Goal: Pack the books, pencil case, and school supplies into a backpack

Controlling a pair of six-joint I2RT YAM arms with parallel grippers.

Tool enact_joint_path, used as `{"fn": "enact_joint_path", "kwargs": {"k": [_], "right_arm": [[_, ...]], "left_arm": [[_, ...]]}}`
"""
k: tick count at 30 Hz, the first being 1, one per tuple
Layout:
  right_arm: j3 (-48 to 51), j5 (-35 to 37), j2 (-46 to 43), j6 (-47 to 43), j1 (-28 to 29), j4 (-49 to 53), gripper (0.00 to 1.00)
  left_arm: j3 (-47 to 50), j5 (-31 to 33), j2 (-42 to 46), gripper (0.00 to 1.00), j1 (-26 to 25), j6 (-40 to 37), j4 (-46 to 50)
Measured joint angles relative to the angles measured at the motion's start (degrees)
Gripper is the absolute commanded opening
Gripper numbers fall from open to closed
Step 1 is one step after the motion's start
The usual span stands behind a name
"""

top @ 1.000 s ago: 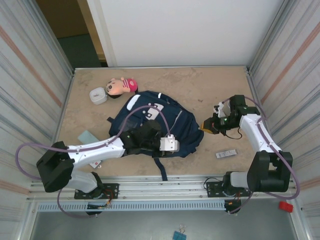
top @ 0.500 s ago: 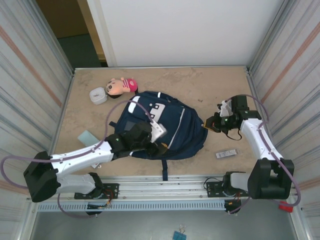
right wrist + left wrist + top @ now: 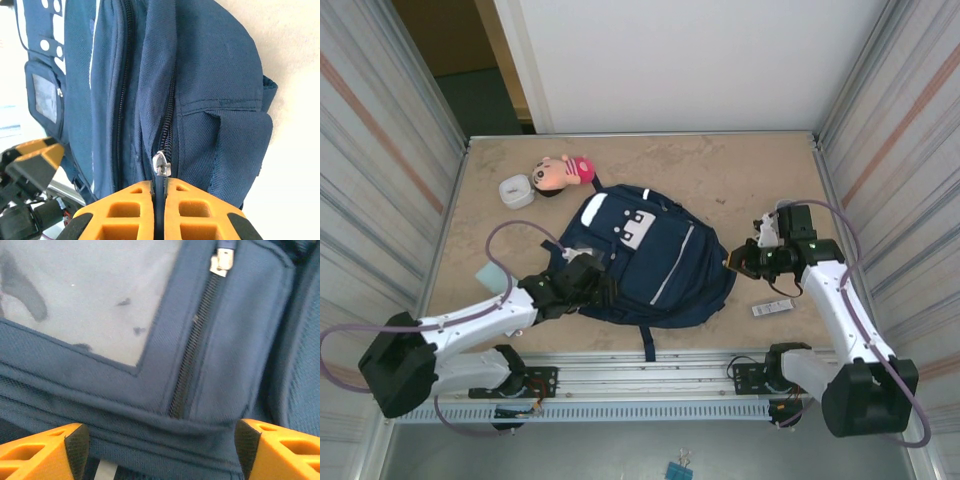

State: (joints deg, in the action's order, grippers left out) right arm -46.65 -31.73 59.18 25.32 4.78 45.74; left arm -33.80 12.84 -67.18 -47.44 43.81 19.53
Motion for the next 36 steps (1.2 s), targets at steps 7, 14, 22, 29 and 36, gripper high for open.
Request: {"fn": "enact_joint_path", "kwargs": {"k": [7,14,22,29,36], "right_arm": [[2.1,0.8,-4.3,2.9,6.5,1.5,0.0],[5.8,2.2,-6.6,10.9,17.8,-1.1,0.0],[5.9,2.2,-5.1,15.0,20.8,-4.5,0.0],[4.7,0.3,-2.6,14.8,20.8,-4.6,0.0],[2.6,-0.2,-1.1,14.6,20.8,-4.5,0.0]], "left_arm": [[-7.1,-3.4,-14.5,0.79,9.6,-6.9,-9.1],[-20.7,-6.4,-27.7,0.8,11.4,-15.0,-16.6],[-19.9,-9.4,-21.5,0.8,8.5,-26.6,-18.7],[-16.3,-22.5,-9.8,0.8,-5.1,-48.0,-19.9],[-19.2,-28.3,-18.9,0.53,-12.6,-59.6,-16.2]]}}
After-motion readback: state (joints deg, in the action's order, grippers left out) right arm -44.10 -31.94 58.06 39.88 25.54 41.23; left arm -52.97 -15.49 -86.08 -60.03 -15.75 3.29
